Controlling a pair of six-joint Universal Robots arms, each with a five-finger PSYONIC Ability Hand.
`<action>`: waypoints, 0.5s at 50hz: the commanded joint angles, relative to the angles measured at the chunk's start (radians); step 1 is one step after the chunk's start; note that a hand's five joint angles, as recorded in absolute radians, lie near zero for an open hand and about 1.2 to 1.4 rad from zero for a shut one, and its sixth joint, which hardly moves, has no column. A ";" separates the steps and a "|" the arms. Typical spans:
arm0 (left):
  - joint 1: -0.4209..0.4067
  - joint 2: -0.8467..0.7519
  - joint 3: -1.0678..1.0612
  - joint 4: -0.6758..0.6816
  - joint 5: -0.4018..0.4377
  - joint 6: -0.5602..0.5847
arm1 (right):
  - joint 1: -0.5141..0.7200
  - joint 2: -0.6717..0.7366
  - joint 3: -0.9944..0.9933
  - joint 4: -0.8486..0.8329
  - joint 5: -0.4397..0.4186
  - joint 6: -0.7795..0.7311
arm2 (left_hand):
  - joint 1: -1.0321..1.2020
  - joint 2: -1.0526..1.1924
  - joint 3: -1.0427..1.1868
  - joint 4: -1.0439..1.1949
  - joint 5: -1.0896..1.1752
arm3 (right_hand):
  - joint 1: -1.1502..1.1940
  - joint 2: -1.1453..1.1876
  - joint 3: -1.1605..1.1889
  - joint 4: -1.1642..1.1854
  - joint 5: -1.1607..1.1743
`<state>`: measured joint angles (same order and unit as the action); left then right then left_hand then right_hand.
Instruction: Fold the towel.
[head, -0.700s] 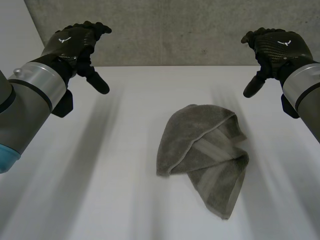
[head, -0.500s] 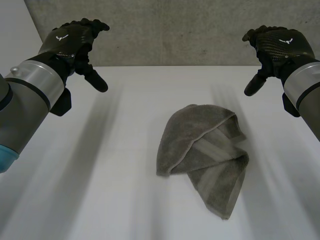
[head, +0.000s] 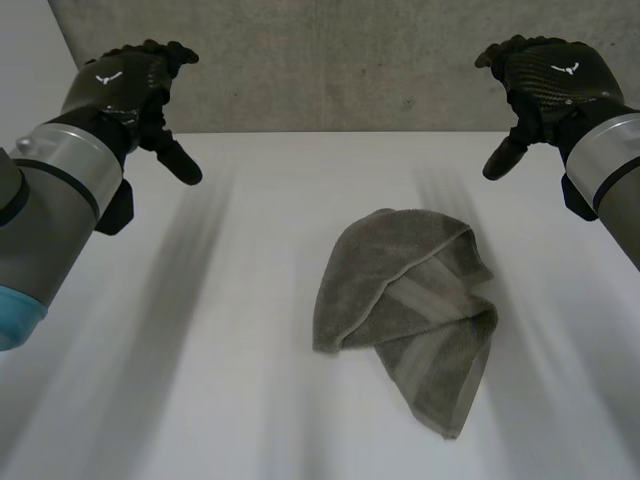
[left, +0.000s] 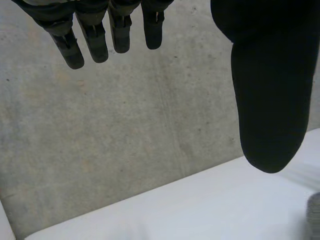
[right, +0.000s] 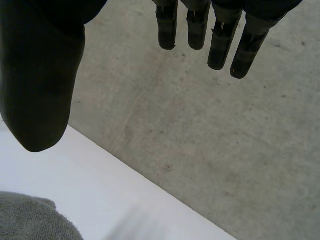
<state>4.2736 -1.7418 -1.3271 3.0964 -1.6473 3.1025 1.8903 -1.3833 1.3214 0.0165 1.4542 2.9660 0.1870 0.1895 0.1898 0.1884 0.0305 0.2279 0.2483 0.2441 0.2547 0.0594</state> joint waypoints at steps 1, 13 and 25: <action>-0.115 -0.018 -0.058 0.002 0.001 -0.028 | -0.031 0.013 -0.002 0.014 -0.170 -0.131 | 0.047 0.045 0.044 0.046 0.029 | -0.053 -0.074 -0.070 -0.080 -0.059; -0.316 -0.261 -0.096 0.111 -0.069 -0.130 | -0.036 0.249 0.012 0.000 -0.321 -0.383 | 0.062 0.059 0.059 0.060 0.044 | -0.053 -0.074 -0.070 -0.080 -0.059; -0.388 -0.524 0.014 0.197 -0.186 -0.137 | -0.036 0.500 -0.024 -0.174 -0.304 -0.561 | 0.056 0.053 0.053 0.054 0.038 | 0.112 0.092 0.096 0.085 0.106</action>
<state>3.9016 -2.1699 -1.3605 3.2539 -1.8063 2.9613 1.8524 -0.9619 1.3054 -0.0389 1.1360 2.4593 0.2121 0.2132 0.2131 0.2117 0.0348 0.2524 0.2514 0.2505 0.2605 0.0696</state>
